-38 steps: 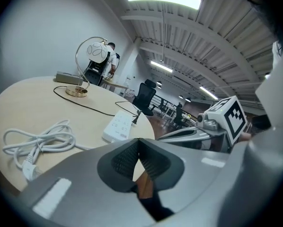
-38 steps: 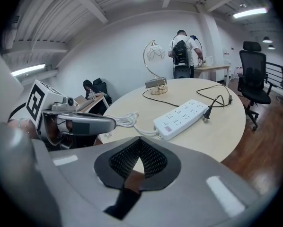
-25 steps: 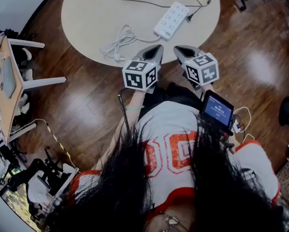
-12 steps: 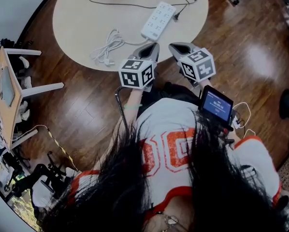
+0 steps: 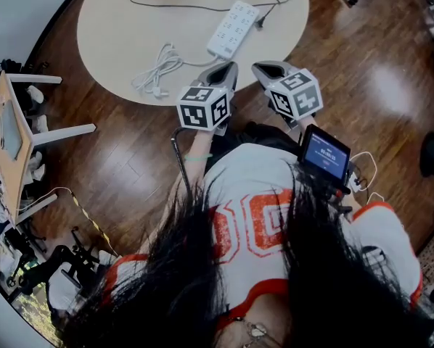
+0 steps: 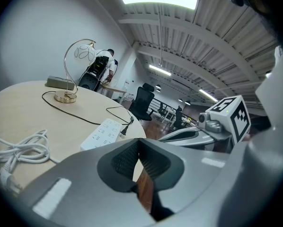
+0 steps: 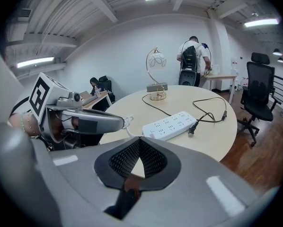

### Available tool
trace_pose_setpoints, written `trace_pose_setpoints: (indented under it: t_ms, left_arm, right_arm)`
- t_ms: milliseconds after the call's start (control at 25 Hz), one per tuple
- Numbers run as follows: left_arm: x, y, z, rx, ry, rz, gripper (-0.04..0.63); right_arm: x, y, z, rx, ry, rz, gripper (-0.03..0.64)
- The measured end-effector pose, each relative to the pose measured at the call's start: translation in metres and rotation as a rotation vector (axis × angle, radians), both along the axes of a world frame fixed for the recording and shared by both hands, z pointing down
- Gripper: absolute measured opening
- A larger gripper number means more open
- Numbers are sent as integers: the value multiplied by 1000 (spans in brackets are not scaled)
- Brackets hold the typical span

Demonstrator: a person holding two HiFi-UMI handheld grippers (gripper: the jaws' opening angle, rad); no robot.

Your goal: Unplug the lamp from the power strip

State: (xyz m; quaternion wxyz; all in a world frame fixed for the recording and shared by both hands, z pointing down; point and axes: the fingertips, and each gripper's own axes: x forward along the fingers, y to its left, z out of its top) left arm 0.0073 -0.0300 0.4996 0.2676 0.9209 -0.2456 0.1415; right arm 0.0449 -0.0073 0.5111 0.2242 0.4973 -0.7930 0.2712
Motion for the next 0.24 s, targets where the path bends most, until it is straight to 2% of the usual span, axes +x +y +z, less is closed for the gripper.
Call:
trace_pose_setpoints:
  t_ms: [240]
  left_arm:
    - [-7, -1, 0, -1, -5, -11, 0]
  right_arm:
    - [-5, -1, -3, 5, 4, -10, 0]
